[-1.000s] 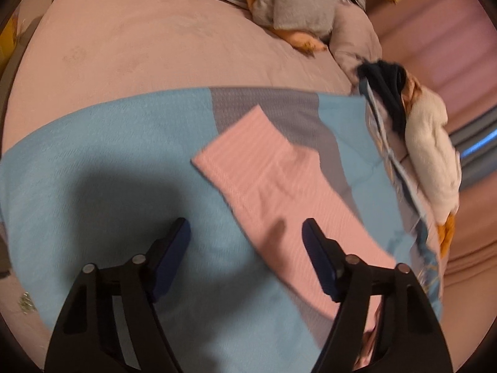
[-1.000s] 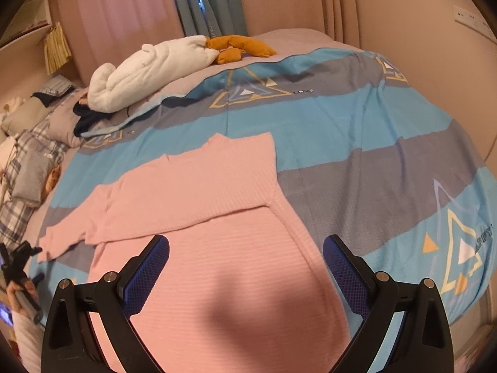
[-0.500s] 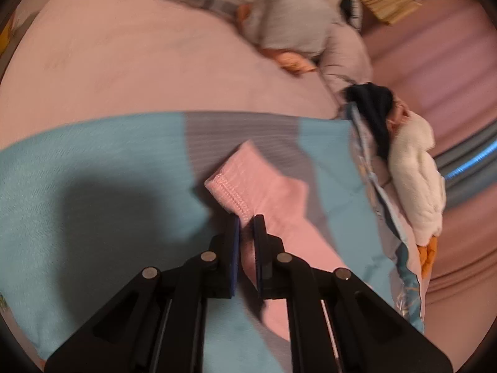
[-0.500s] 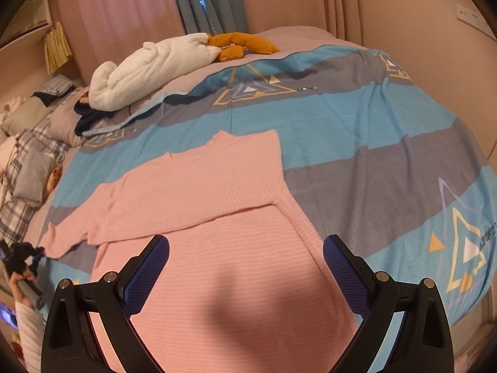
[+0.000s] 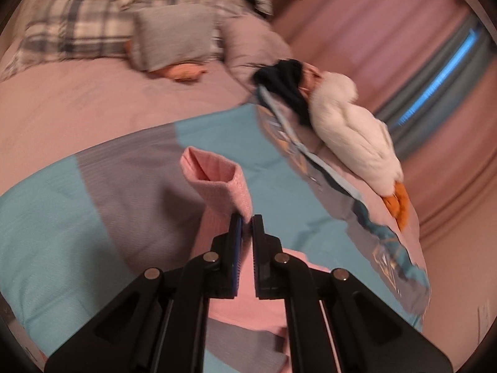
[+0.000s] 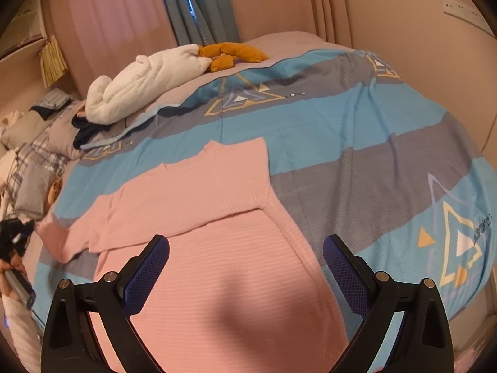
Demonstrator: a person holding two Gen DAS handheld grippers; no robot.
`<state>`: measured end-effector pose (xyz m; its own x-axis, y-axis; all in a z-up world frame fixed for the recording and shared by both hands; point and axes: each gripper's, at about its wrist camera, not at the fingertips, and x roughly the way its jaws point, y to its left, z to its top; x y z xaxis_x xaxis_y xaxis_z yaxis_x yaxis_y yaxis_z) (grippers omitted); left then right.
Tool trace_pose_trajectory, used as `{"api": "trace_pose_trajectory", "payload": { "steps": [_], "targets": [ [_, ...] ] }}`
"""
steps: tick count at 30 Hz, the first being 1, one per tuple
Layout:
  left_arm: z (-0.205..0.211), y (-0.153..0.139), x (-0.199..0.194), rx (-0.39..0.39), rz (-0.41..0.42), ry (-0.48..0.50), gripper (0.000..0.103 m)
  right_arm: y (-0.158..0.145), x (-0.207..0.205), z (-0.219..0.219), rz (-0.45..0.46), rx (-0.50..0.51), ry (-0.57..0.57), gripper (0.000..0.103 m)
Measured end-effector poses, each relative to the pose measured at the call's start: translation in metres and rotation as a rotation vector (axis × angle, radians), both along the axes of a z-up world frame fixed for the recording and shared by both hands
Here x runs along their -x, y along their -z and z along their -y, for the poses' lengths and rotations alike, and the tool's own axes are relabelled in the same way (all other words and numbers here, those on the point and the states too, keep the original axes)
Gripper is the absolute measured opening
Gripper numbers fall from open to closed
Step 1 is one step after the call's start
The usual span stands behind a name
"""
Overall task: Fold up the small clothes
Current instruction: 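Grasp the other sleeve cuff with the left gripper and lift it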
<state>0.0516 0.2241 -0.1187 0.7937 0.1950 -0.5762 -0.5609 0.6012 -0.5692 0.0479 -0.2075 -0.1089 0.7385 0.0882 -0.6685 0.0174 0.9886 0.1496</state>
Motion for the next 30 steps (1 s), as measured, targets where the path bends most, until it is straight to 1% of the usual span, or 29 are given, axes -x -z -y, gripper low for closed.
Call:
{"api": "trace_pose_trajectory", "payload": {
  "steps": [7, 14, 18, 20, 22, 25, 30],
  "targets": [
    [0.05, -0.022, -0.027, -0.06, 0.02, 0.158, 0.006, -0.001, 0.004, 0.007, 0.011, -0.015, 0.017, 0.099],
    [0.106, -0.026, -0.055, -0.113, -0.006, 0.311, 0.006, 0.0, 0.004, 0.012, 0.01, -0.027, 0.023, 0.099],
    [0.136, -0.016, -0.069, -0.138, -0.051, 0.397, 0.006, 0.002, 0.004, 0.014, 0.006, -0.039, 0.029, 0.099],
    [0.152, -0.007, -0.077, -0.156, -0.084, 0.443, 0.006, 0.003, 0.003, 0.015, 0.002, -0.044, 0.032, 0.099],
    [0.165, 0.005, -0.086, -0.154, -0.122, 0.492, 0.006, 0.004, 0.003, 0.016, -0.001, -0.043, 0.034, 0.099],
    [0.18, 0.023, -0.093, -0.155, -0.172, 0.543, 0.006, 0.006, 0.004, 0.018, -0.01, -0.039, 0.042, 0.099],
    [0.2, 0.05, -0.104, -0.165, -0.253, 0.598, 0.006, 0.011, 0.004, 0.022, -0.024, -0.046, 0.055, 0.099]
  ]
}}
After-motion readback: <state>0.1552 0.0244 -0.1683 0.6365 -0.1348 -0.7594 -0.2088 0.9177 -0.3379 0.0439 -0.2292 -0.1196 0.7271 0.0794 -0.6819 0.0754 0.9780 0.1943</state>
